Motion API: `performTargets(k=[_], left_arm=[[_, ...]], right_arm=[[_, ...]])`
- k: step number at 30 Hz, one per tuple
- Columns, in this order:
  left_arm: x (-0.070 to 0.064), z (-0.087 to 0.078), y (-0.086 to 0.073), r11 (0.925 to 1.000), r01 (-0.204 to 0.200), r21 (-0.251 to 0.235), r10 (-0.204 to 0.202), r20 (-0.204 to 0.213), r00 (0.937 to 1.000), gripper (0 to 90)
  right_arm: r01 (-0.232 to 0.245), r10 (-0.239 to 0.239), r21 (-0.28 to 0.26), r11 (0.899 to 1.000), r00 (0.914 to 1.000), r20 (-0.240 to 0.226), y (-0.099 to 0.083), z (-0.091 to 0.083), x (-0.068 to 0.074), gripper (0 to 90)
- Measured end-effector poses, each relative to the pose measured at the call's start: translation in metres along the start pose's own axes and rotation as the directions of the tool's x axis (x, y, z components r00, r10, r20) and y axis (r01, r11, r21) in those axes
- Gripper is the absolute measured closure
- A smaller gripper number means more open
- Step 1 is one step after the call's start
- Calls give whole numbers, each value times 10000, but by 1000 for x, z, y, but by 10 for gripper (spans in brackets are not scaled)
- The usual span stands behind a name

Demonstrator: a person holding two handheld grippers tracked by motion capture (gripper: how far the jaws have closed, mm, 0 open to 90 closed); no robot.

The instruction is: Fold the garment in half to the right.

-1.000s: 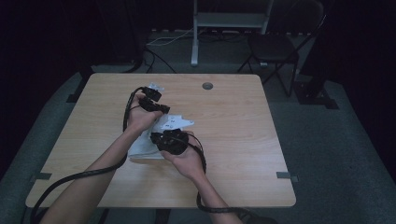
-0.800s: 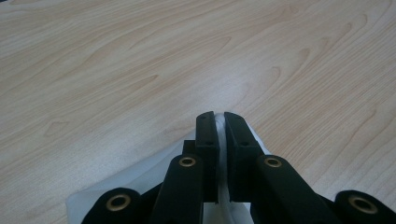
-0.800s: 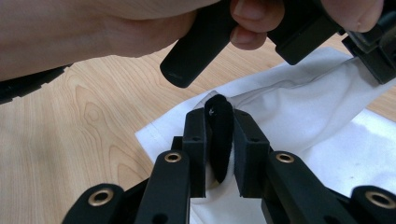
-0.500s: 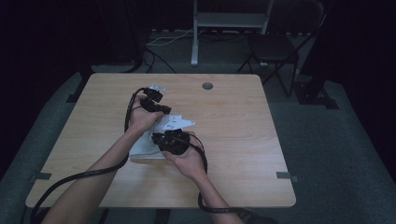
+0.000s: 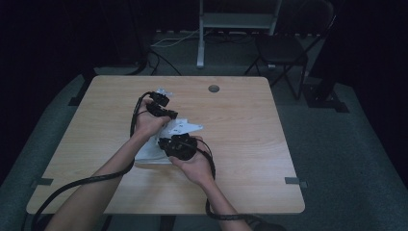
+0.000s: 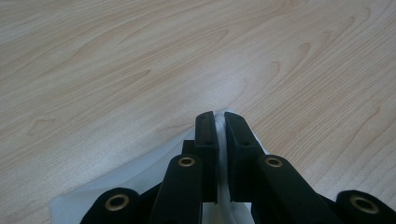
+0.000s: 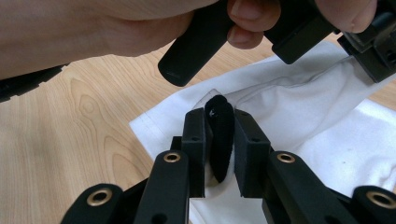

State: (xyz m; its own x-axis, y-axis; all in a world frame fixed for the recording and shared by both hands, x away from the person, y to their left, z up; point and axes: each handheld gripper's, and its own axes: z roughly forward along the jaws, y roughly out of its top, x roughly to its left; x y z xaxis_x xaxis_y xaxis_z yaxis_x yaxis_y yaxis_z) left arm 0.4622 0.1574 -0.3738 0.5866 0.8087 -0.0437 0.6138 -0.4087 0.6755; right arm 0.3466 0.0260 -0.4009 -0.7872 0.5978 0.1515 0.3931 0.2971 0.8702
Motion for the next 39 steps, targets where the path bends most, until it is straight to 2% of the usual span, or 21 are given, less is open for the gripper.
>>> performTargets(k=[39], left_arm=[[-8, 16, -3, 9998, 35, 216, -38, 134, 9999, 817]], right_arm=[[-85, 82, 319, 9995, 9999, 124, -11, -3, -8, 735]])
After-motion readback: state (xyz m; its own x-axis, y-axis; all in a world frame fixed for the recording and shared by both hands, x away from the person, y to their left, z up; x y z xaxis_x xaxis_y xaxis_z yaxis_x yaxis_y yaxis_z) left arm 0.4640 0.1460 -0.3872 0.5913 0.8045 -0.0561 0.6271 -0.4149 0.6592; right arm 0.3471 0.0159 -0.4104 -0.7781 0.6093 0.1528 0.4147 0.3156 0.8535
